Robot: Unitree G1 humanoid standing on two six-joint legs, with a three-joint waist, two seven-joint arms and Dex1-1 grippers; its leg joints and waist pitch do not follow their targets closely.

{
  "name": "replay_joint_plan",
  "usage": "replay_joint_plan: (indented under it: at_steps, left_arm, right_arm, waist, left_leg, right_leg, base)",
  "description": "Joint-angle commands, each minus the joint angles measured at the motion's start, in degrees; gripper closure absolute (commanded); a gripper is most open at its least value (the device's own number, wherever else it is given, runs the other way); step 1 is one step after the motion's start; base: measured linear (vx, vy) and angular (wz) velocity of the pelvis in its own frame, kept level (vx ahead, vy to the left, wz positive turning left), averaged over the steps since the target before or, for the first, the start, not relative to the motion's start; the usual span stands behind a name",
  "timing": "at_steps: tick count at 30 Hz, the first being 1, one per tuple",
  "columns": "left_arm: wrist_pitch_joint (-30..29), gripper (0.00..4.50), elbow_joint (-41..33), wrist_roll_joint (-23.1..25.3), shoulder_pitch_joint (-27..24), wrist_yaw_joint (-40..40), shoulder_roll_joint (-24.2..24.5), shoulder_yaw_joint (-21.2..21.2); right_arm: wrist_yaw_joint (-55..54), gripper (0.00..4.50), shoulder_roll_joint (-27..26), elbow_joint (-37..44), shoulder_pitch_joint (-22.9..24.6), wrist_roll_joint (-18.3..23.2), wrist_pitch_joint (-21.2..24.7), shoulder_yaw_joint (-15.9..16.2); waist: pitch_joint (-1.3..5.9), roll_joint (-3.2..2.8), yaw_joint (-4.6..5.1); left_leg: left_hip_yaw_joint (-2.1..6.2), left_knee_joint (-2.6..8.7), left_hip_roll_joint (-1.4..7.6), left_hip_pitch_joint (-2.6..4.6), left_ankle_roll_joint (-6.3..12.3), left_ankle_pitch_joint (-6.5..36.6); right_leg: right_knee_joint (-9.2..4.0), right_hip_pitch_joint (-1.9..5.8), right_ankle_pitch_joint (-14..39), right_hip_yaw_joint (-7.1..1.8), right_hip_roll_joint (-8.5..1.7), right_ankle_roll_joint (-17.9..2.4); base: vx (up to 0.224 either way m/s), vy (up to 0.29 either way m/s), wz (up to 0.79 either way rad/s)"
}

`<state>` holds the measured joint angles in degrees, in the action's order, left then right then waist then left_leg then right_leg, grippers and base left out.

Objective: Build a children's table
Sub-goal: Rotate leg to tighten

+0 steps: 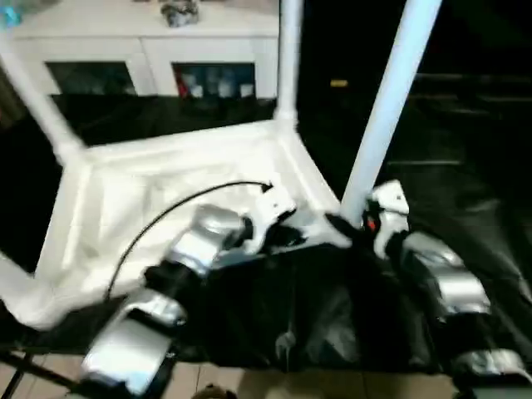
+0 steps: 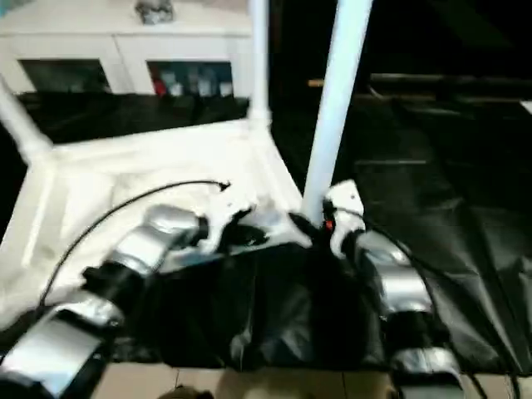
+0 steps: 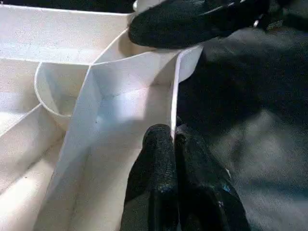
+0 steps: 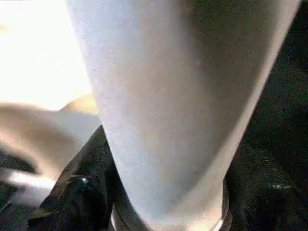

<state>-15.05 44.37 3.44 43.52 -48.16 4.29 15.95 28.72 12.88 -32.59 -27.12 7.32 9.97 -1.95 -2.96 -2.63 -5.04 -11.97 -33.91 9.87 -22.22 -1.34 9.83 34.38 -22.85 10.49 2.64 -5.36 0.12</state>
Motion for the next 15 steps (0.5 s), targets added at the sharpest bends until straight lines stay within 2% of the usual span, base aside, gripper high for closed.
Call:
replay_joint_plan:
  at_steps: [1,3,9,10,11,13,15]
  left_arm:
    - [-0.63,4.50,1.38,-0.01,1.74,6.57,-1.03,-2.48]
    - [0.14,4.50,3.19,0.09,2.62,8.70,-2.94,-2.84]
    - [2.63,4.50,3.10,0.55,2.48,6.41,-2.90,-1.48]
    - [3.04,4.50,2.87,0.61,2.30,5.80,-2.58,-1.20]
    - [3.85,4.50,2.49,0.58,1.99,4.75,-2.15,-0.92]
    - [4.25,4.50,1.70,0.33,1.43,3.04,-1.43,-0.76]
    - [5.80,4.50,1.01,0.06,0.81,0.20,-0.40,-0.31]
  right_arm:
    - [-1.65,1.90,-2.27,-2.30,0.58,-0.74,1.34,1.83]
    - [-3.38,1.91,-4.27,-3.65,-0.31,-1.02,0.66,1.66]
    - [-2.75,1.91,-4.82,-3.74,-0.67,-1.28,-2.98,1.94]
    - [-1.70,1.56,-4.64,-3.50,-0.54,-0.71,-3.50,1.68]
    - [-0.65,1.56,-4.31,-3.13,-0.36,-0.03,-3.65,1.31]
    - [2.53,1.18,-3.51,-1.88,0.24,1.31,-3.50,1.24]
    - [4.91,1.01,-2.21,-0.96,0.81,0.96,-4.22,1.87]
  waist:
    - [3.65,1.32,0.01]
    - [3.81,1.11,-0.18]
    - [4.00,1.13,-0.26]
    - [3.98,1.11,-0.24]
    - [3.97,1.12,-0.27]
    - [3.95,1.05,-0.31]
    - [3.95,1.20,-0.27]
  left_leg:
    - [1.98,4.33,2.92,1.34,0.98,15.04]
    - [1.95,4.16,2.88,1.25,1.84,13.68]
    - [1.90,4.00,2.93,1.09,3.27,12.02]
    - [1.88,3.97,2.92,1.06,3.58,11.92]
    - [1.87,3.97,2.93,1.06,3.70,12.00]
    - [1.88,3.98,2.98,1.05,4.05,12.11]
    - [1.95,3.99,3.01,0.80,4.52,11.85]
  right_leg:
    - [-5.00,2.00,17.48,-1.80,-3.61,-11.70]
    - [-4.80,2.11,15.47,-1.83,-3.65,-11.88]
    - [-4.35,2.36,10.77,-1.75,-3.62,-12.86]
    - [-4.32,2.39,10.46,-1.74,-3.61,-13.09]
    - [-4.35,2.40,10.50,-1.73,-3.62,-13.15]
    - [-4.29,2.44,10.46,-1.72,-3.63,-13.33]
    - [-4.18,2.71,9.72,-1.67,-3.62,-13.25]
  base:
    - [0.000,0.000,0.00]
    - [0.000,0.000,0.00]
    - [0.000,0.000,0.00]
    - [0.000,0.000,0.00]
    - [0.000,0.000,0.00]
    - [0.000,0.000,0.00]
    - [0.000,0.000,0.00]
